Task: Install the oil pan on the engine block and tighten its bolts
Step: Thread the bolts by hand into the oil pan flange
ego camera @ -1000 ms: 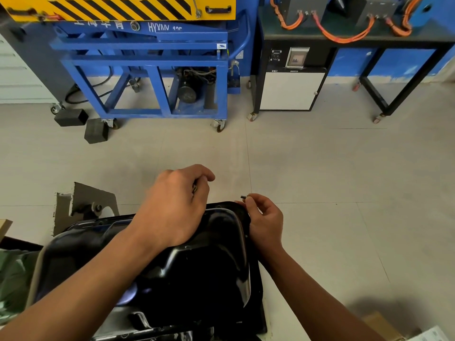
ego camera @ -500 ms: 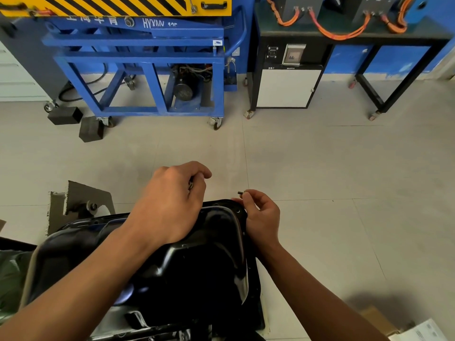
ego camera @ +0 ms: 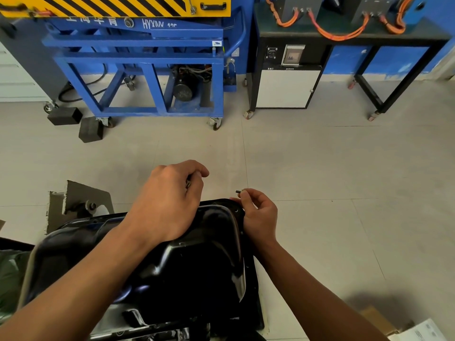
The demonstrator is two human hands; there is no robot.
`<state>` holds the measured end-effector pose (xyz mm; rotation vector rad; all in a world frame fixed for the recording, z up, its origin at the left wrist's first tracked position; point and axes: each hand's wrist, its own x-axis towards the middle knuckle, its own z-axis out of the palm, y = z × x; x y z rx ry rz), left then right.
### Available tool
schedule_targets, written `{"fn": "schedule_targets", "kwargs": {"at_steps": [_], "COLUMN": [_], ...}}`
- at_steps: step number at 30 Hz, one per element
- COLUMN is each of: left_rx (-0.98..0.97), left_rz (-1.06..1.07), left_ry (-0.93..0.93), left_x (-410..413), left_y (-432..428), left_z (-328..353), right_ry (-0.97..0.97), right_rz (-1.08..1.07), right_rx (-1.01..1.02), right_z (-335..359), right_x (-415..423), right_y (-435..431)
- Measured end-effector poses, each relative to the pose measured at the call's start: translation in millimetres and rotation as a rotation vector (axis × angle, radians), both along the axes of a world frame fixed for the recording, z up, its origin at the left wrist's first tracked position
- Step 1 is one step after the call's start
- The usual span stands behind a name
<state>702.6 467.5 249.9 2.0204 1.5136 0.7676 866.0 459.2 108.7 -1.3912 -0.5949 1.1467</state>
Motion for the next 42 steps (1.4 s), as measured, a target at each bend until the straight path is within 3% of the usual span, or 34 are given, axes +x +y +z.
{"fn": "schedule_targets", "kwargs": {"at_steps": [13,17,22,25,35,42], "left_rx": [0.007,-0.001,0.006,-0.01,-0.016,-0.021], "left_rz": [-0.014,-0.004,-0.006,-0.002,-0.002,0.0], "left_ry": [0.017,0.028,0.021,0.009,0.013,0.013], "left_x": [-0.8,-2.0,-1.4,-1.5,-1.1,-0.9], "left_y": [0.1,0.9,0.9,1.2,1.5,1.7], "left_z": [0.5,-0.5,0.9,0.2,0.8,0.2], "right_ry": [-0.104,-0.44,-1.14,-1.279,-1.355,-1.353], "right_rz": [0.076,0.302,0.728,0.801,0.882,0.932], "right_rx": [0.041,0.171,0.425,0.533,0.607,0.52], "right_z": [-2.5,8.7,23.7,31.6,39.6,39.7], "right_x": [4.4,27.0,59.9,60.9,61.1,62.2], "right_y": [-0.6,-2.1,0.6,3.9,14.6,12.5]}}
